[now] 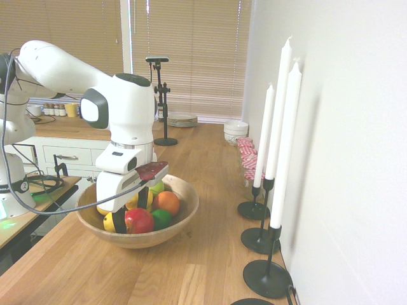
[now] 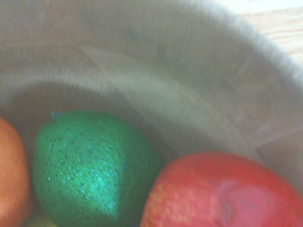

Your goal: Take apple out of the basket

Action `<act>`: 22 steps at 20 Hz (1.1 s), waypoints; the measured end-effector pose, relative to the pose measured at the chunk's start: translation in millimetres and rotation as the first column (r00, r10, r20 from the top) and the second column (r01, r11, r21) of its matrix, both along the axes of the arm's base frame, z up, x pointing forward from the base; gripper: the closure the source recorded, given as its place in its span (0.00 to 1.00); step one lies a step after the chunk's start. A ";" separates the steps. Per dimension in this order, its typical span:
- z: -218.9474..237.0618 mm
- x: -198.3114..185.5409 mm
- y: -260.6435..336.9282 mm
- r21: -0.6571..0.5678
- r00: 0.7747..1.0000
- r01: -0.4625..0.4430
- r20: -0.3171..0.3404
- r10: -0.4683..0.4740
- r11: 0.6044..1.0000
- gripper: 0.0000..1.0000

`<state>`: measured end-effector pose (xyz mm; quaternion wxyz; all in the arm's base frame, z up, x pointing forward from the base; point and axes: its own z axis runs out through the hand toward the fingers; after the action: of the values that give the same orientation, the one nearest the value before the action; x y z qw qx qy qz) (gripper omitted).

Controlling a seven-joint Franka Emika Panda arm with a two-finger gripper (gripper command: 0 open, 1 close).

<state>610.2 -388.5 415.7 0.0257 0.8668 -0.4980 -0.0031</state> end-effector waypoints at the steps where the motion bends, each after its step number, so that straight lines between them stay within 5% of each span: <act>1: 0.0 -0.2 -0.4 0.002 1.000 0.001 0.003 -0.001 1.000 1.00; 14: 21.1 1.4 11.9 -0.007 0.999 -0.011 0.039 0.011 1.000 1.00; 22: 166.0 -6.8 93.6 -0.050 0.982 -0.062 0.176 0.070 0.997 1.00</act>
<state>603.3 -294.9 581.8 0.0008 0.8788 -0.4693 0.0861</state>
